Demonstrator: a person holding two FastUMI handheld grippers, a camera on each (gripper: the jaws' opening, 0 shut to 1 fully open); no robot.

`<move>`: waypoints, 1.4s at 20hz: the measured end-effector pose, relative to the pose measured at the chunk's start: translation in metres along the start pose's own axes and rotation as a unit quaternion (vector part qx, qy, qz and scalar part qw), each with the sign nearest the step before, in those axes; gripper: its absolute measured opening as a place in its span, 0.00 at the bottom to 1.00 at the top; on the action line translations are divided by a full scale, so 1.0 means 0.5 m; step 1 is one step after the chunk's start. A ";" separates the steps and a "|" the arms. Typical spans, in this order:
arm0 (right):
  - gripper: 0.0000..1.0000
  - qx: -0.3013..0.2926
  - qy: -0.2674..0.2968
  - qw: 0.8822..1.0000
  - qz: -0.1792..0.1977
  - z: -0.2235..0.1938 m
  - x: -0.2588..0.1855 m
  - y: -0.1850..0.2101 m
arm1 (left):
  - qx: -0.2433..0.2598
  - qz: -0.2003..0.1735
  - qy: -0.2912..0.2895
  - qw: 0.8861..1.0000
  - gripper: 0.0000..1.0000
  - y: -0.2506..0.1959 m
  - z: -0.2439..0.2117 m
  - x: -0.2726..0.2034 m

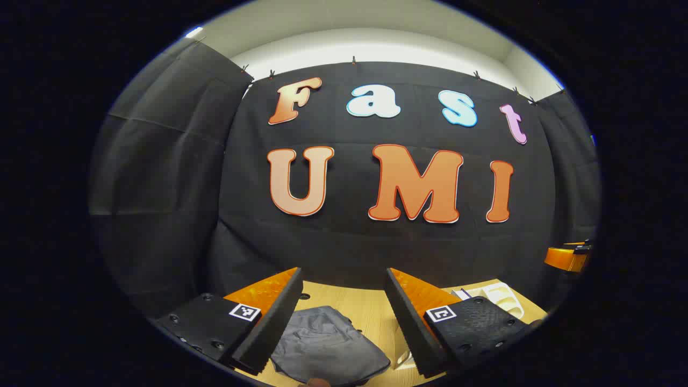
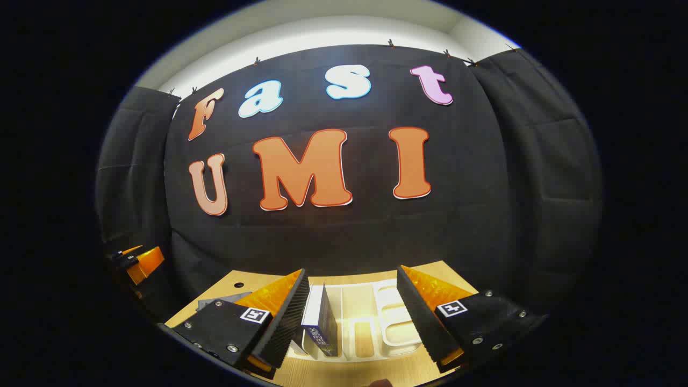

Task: Open the schoolbag, grab two books from the bookshelf and put them into the schoolbag.

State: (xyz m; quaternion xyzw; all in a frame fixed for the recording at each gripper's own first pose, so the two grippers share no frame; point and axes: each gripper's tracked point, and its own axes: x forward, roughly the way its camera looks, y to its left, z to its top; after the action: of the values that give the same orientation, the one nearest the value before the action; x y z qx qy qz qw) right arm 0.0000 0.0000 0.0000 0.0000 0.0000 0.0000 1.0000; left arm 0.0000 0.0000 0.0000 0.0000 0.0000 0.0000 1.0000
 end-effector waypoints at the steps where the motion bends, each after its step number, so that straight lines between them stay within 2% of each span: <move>1: 0.97 -0.003 -0.002 1.000 -0.008 -0.002 -0.005 0.004 | 0.003 -0.003 0.005 1.000 0.96 0.012 0.000 0.006; 4: 0.97 0.002 0.003 1.000 -0.026 -0.015 -0.017 0.024 | 0.024 0.001 0.007 1.000 0.96 0.067 -0.005 0.011; 8: 0.97 0.010 -0.011 0.999 -0.049 -0.017 -0.033 0.059 | 0.026 -0.016 0.012 0.999 0.96 0.119 -0.012 0.010; 11: 1.00 0.017 -0.016 0.999 -0.048 -0.019 -0.029 0.089 | 0.033 -0.013 0.001 0.999 0.96 0.160 0.012 0.003; 13: 0.97 0.016 -0.011 0.999 -0.030 -0.020 -0.023 0.112 | 0.033 -0.007 -0.009 0.999 0.96 0.172 0.023 -0.002; 14: 1.00 0.008 -0.013 1.000 -0.027 -0.015 -0.019 0.111 | 0.028 -0.004 -0.013 1.000 0.96 0.174 0.026 -0.004; 15: 0.97 -0.001 -0.007 1.000 -0.027 -0.014 -0.016 0.105 | 0.024 -0.002 -0.009 1.000 0.96 0.171 0.023 -0.002; 17: 1.00 -0.003 0.000 1.000 -0.017 -0.008 -0.020 0.102 | 0.023 -0.004 0.009 1.000 0.96 0.156 0.006 0.001; 18: 0.97 -0.005 -0.008 1.000 -0.014 0.000 -0.022 0.096 | 0.021 -0.006 0.005 1.000 0.96 0.147 0.007 -0.003; 21: 0.97 -0.021 -0.006 0.999 -0.025 -0.007 -0.026 0.061 | 0.017 -0.004 0.007 1.000 0.96 0.121 -0.005 0.004; 24: 0.97 -0.011 -0.004 0.999 -0.030 -0.012 -0.032 0.036 | 0.014 -0.018 0.006 1.000 0.96 0.076 -0.004 0.012; 28: 0.97 -0.009 0.006 0.999 -0.034 -0.025 -0.026 0.014 | 0.043 -0.046 0.026 0.998 0.96 0.023 -0.012 0.022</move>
State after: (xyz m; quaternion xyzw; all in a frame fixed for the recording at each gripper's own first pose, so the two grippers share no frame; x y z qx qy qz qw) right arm -0.0131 0.0069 -0.0125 -0.0093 0.0064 -0.0343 0.9993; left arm 0.0109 0.0117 -0.0060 0.0431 0.0265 -0.0462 0.9976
